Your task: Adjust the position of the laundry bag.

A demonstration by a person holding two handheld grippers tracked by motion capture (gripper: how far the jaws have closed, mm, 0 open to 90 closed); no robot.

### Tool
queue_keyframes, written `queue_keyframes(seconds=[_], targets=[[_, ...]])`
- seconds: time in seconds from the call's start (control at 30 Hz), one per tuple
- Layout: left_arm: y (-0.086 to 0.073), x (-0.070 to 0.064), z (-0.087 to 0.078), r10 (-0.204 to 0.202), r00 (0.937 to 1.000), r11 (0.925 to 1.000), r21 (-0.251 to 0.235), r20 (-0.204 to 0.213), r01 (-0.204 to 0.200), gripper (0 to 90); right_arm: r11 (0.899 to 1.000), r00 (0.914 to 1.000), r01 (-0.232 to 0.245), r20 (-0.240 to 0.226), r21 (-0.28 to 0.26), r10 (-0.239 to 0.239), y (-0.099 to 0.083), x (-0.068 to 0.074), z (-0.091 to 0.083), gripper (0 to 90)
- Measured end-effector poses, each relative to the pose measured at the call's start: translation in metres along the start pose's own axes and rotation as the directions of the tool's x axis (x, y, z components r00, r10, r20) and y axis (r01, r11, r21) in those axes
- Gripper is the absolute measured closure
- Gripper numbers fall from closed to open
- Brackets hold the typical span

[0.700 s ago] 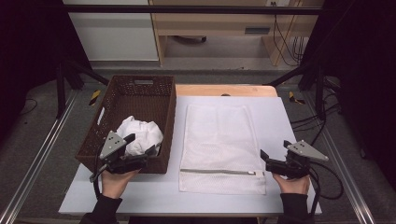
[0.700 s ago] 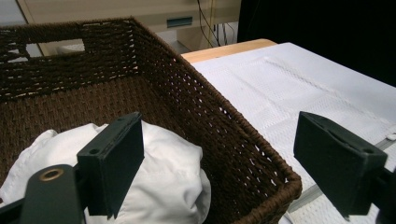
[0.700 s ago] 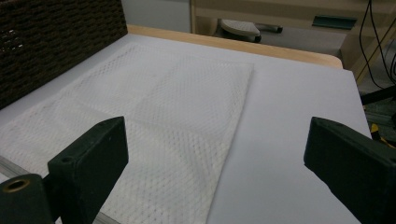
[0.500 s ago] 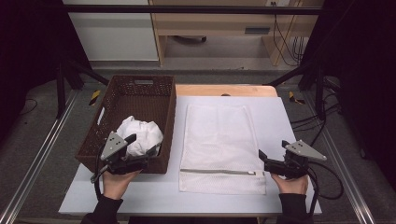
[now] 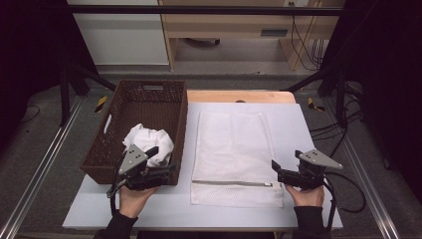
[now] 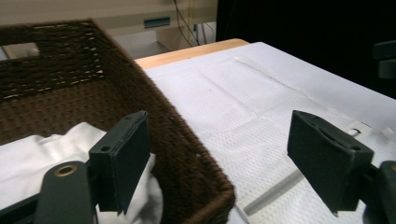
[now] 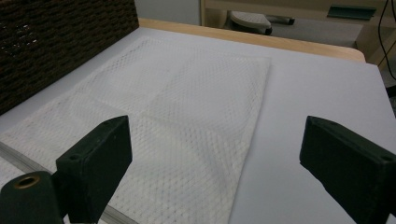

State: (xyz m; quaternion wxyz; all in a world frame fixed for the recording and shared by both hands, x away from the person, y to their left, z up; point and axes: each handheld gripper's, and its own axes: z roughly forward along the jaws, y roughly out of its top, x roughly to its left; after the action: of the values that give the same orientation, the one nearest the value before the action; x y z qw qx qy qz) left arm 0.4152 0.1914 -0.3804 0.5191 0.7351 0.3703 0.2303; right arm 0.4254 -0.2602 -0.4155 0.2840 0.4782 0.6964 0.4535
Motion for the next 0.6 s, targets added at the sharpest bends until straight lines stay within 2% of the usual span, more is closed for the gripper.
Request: queue_keyframes(seconds=[0.27, 0.47, 0.6], targets=[[-0.001, -0.021, 0.008, 0.038, 0.9979, 0.9991, 0.015, 0.052, -0.039, 27.0, 1.0, 0.9998, 0.002, -0.018, 0.012, -0.001, 0.001, 0.006, 0.005, 12.1], [-0.005, -0.039, 0.015, 0.061, 0.9919, 0.9969, 0.042, 0.111, -0.066, 33.1, 0.999, 0.9998, 0.009, -0.021, 0.037, -0.008, -0.001, 0.009, 0.009, 13.8], [-0.008, -0.048, 0.02, 0.075, 0.9878, 0.995, 0.056, 0.136, -0.084, 35.9, 0.999, 0.9997, 0.006, -0.022, 0.043, -0.005, -0.002, 0.009, 0.009, 15.4]])
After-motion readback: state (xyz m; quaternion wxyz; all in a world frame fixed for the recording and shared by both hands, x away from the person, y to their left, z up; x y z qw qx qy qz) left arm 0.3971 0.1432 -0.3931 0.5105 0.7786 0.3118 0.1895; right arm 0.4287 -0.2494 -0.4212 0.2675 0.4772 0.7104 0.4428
